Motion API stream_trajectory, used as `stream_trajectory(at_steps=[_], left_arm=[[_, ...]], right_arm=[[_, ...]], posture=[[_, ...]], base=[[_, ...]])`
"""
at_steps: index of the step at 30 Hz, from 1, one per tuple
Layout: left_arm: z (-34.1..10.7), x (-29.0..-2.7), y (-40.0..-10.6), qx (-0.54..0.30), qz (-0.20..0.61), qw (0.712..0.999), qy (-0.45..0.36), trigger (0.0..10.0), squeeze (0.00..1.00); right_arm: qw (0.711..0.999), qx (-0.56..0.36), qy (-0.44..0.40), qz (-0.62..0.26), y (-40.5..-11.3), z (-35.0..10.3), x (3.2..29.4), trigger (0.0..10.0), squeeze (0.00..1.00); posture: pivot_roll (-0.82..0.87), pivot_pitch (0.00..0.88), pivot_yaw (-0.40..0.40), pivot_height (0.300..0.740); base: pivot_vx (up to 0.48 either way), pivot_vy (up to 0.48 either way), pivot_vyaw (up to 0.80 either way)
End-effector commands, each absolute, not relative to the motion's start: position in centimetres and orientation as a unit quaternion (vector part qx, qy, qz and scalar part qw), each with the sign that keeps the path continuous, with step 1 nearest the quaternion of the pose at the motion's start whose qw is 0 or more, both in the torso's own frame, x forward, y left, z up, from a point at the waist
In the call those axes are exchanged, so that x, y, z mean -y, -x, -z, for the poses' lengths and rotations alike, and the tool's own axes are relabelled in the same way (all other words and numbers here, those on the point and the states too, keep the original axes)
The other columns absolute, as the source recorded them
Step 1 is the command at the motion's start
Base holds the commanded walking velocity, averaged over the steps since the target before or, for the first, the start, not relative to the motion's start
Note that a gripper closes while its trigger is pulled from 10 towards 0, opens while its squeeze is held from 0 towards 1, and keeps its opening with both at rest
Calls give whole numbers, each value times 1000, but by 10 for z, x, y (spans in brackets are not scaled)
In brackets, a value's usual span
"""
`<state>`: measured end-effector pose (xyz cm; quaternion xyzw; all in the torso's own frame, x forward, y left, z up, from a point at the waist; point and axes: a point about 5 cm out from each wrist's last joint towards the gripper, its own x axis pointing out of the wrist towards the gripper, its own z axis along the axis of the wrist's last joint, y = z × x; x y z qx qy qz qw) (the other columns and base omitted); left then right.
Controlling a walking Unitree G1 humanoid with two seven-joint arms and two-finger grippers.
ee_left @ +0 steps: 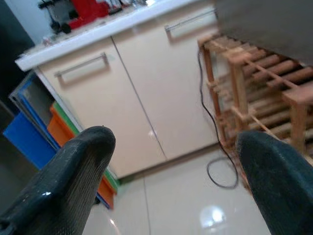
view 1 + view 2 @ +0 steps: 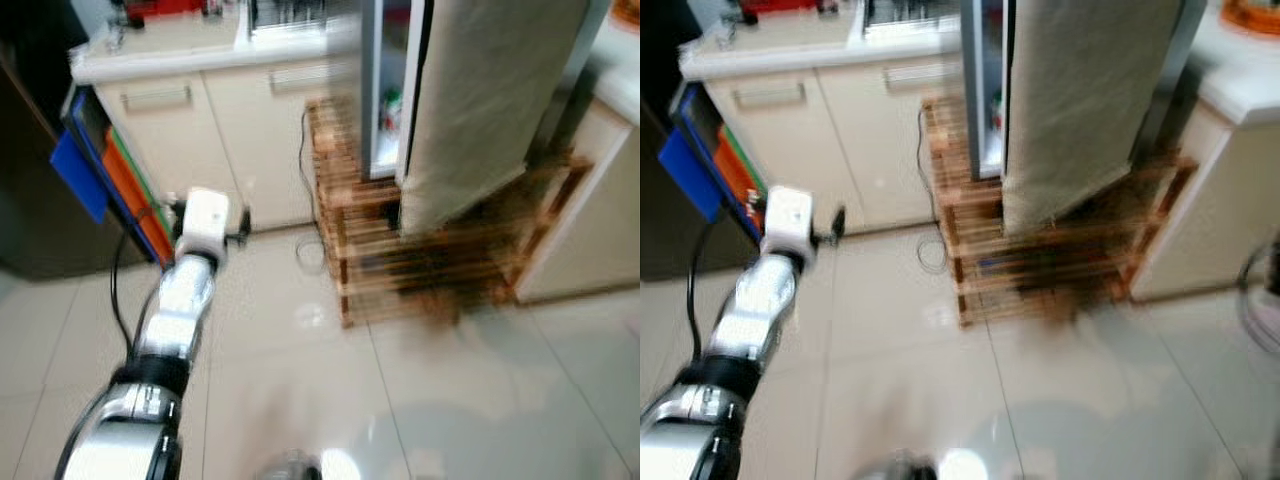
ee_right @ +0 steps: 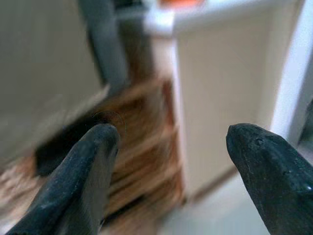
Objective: Restocking fridge
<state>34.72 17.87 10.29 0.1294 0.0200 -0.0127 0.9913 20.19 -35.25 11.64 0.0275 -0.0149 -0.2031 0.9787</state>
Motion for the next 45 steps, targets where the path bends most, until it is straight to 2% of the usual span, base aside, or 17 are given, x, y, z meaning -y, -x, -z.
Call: stream_trajectory(at_steps=[1, 7, 11, 12, 13, 16, 26, 45], left_arm=[[-104, -176, -349, -20, 20, 992, -126, 10000, 0], [-102, -174, -351, -30, 30, 991, -130, 10000, 0], [-99, -175, -350, -35, 23, 989, -144, 10000, 0], [-99, -175, -350, -35, 23, 989, -144, 10000, 0], [-99, -174, -350, -36, 24, 990, -136, 10000, 0], [-98, -171, -349, -35, 24, 991, -125, 10000, 0], [-96, -164, -349, -34, 46, 989, -137, 10000, 0], [-101, -167, -352, -28, 39, 991, -122, 10000, 0]], right_arm=[[982, 21, -15, 187, -203, -117, 343, 10000, 0], [988, -38, -11, 148, -199, -86, 317, 10000, 0], [997, -73, 12, 29, -199, -74, 271, 10000, 0], [997, -73, 12, 29, -199, -74, 271, 10000, 0], [998, -69, 7, -2, -199, -76, 255, 10000, 0], [998, -59, 1, -28, -203, -81, 237, 10000, 0], [996, -65, 17, -59, -200, -78, 227, 10000, 0], [991, -72, 21, -108, -186, -61, 210, 10000, 0]], posture=[[-39, 34, 100, 740], [-41, 37, 104, 740], [-42, 43, 101, 740], [-42, 43, 101, 740], [-45, 45, 93, 740], [-45, 45, 93, 740], [-51, 45, 86, 740], [-61, 40, 88, 740]], base=[[0, 0, 0], [0, 0, 0], [0, 0, 0], [0, 0, 0], [0, 0, 0], [0, 0, 0], [0, 0, 0], [434, 0, 0]])
